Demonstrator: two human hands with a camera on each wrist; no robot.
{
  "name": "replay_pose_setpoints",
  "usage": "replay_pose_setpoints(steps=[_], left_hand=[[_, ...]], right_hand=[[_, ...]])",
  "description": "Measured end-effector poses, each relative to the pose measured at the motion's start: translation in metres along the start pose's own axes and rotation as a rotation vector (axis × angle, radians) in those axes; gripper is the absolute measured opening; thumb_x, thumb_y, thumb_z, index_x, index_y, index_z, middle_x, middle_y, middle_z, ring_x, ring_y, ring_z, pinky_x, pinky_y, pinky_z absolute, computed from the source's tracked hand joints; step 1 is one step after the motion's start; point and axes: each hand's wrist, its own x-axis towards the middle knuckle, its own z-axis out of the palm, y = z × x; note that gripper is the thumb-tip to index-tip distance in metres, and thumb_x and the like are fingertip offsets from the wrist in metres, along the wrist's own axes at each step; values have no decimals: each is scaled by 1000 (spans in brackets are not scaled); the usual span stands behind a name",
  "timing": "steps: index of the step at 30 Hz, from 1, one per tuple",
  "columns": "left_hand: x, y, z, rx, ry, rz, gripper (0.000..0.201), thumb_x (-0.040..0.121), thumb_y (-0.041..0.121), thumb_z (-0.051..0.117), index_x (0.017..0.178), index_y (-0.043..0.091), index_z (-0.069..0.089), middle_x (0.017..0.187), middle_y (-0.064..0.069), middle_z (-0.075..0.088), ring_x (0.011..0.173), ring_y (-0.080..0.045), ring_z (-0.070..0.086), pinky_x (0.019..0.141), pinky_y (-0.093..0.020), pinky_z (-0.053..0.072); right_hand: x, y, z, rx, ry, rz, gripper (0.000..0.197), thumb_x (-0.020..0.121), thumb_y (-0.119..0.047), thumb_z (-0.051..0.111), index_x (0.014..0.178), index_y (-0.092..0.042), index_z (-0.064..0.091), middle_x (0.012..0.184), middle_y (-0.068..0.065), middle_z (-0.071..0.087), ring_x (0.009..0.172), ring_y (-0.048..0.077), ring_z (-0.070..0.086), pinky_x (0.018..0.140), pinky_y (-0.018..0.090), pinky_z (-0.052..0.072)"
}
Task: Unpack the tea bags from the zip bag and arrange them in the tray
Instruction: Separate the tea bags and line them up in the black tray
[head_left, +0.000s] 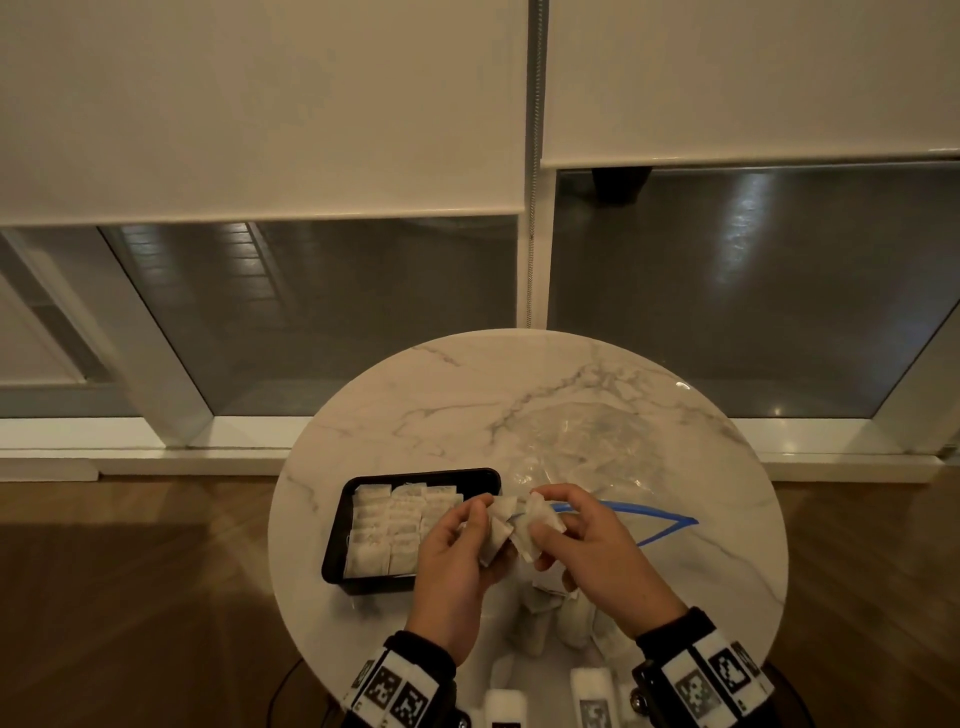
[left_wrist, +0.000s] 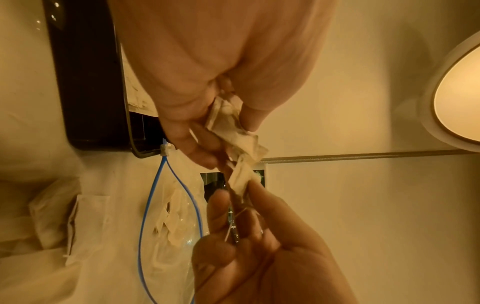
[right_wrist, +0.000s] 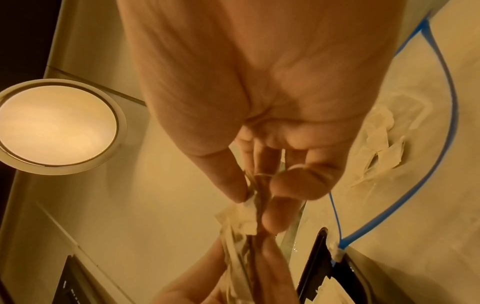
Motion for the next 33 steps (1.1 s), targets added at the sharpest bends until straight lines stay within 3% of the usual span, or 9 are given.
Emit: replay_pose_setpoints(steps=[4, 7, 12, 16, 19, 21, 23, 28, 33], left_hand=[[2, 2, -3, -135, 68, -39, 16, 100, 15, 59, 109, 6, 70, 100, -12, 76, 93, -25, 71, 76, -36, 59], [4, 3, -8, -172, 103, -68, 12, 98, 12, 63, 107, 6, 68, 107, -16, 74, 96, -26, 71, 71, -35, 61], [5, 3, -15, -53, 127, -7, 15, 95, 5, 65, 109, 9, 69, 114, -18, 69, 102, -31, 69, 68, -33, 60], [8, 0, -19, 126, 111, 67, 19, 95, 5, 64, 106, 15, 76, 114, -15, 70, 103, -31, 70, 70, -35, 61], [4, 2, -14, 187, 60, 41, 16, 98, 13, 63, 100, 13, 78, 105, -13, 75, 99, -29, 72, 85, -49, 61], [-1, 4, -10, 166, -9, -28, 25, 99, 29, 62, 101, 10, 78, 102, -12, 77, 99, -28, 72, 90, -49, 59], [-1, 2, -10, 189, -43, -55, 30, 98, 33, 63, 102, 8, 77, 103, -14, 76, 97, -27, 73, 87, -46, 60], [3, -3, -15, 229, 29, 25, 11, 94, 14, 68, 98, 8, 77, 102, -18, 74, 95, -30, 72, 77, -42, 63], [8, 6, -24, 130, 107, 33, 10, 95, 12, 67, 100, 4, 72, 104, -16, 72, 92, -27, 70, 67, -34, 60]], right_hand=[[2, 5, 1, 50, 27, 14, 25, 95, -18, 65, 118, -27, 62, 94, 2, 76, 81, 16, 69, 63, 27, 53], [4, 6, 3, 107, 50, 11, 24, 93, -13, 66, 114, -25, 65, 98, 1, 76, 90, 17, 71, 73, 28, 58], [6, 6, 5, 196, 90, 23, 27, 92, -4, 65, 111, -22, 67, 90, 3, 76, 74, 10, 67, 68, 28, 55], [6, 7, 8, 193, 71, -19, 34, 91, -1, 65, 112, -27, 68, 92, 7, 75, 73, 12, 67, 69, 28, 55], [8, 8, 12, 125, 94, -80, 26, 88, -1, 70, 101, -24, 75, 98, 4, 73, 81, 17, 72, 69, 29, 58], [11, 12, 17, 66, 126, -103, 24, 87, -4, 72, 96, -26, 77, 98, 0, 73, 86, 19, 73, 70, 30, 60], [12, 15, 21, -3, 175, -112, 22, 88, -9, 72, 97, -28, 75, 94, -5, 75, 86, 14, 72, 73, 29, 60], [7, 18, 24, 50, 164, -58, 26, 90, -17, 71, 111, -31, 65, 95, -5, 76, 89, 10, 72, 77, 31, 61], [-2, 46, -9, -300, 350, 35, 21, 87, -6, 65, 97, -24, 72, 92, -8, 73, 90, 9, 68, 85, 29, 57]])
